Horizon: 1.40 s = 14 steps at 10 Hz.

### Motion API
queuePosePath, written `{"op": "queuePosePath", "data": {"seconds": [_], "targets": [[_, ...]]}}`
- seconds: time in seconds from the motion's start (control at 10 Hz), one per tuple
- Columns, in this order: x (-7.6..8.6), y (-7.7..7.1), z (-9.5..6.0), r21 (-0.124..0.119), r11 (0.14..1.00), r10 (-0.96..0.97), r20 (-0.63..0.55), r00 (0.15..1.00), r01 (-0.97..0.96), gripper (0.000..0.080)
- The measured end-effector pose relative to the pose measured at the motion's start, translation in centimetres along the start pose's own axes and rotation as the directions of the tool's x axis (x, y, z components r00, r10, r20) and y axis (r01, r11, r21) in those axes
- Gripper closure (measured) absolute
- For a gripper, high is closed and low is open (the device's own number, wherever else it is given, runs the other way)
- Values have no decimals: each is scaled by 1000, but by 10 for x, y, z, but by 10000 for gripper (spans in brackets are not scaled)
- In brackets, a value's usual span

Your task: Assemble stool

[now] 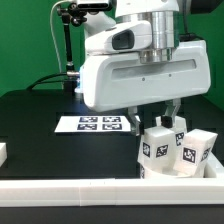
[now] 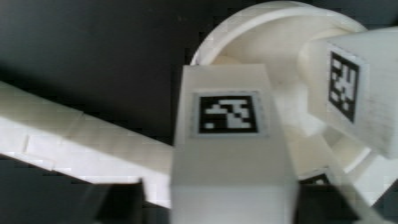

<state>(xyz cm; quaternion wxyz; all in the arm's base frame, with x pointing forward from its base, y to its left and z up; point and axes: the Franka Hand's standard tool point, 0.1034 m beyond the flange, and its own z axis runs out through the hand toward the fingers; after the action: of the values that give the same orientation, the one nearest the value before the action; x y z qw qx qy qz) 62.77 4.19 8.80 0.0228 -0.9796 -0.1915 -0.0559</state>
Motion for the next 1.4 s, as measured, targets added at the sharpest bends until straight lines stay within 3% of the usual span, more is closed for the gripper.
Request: {"op": "queuePosePath", "data": {"seconds": [0.1,0.8,0.9,1.0,1.1,1.2,1.3,1.4], "targets": [[1,1,-1,-1,999,34,-3,999,-34,468],[1,13,1,-18,989,144,-28,989,-145,466],[1,13,1,-16,973,229,-31,973,-230,415],[1,13,1,-13,950,312,-31,950,-312,415],[1,13,1,-11,927,374,-32,927,-375,243],[1,14,1,-9,908,418,-33,908,-418,243],[0,16,1,-7,867,499,-34,866,-499,169],[-1,17,1,-5,831,556,-34,830,-557,156]]}}
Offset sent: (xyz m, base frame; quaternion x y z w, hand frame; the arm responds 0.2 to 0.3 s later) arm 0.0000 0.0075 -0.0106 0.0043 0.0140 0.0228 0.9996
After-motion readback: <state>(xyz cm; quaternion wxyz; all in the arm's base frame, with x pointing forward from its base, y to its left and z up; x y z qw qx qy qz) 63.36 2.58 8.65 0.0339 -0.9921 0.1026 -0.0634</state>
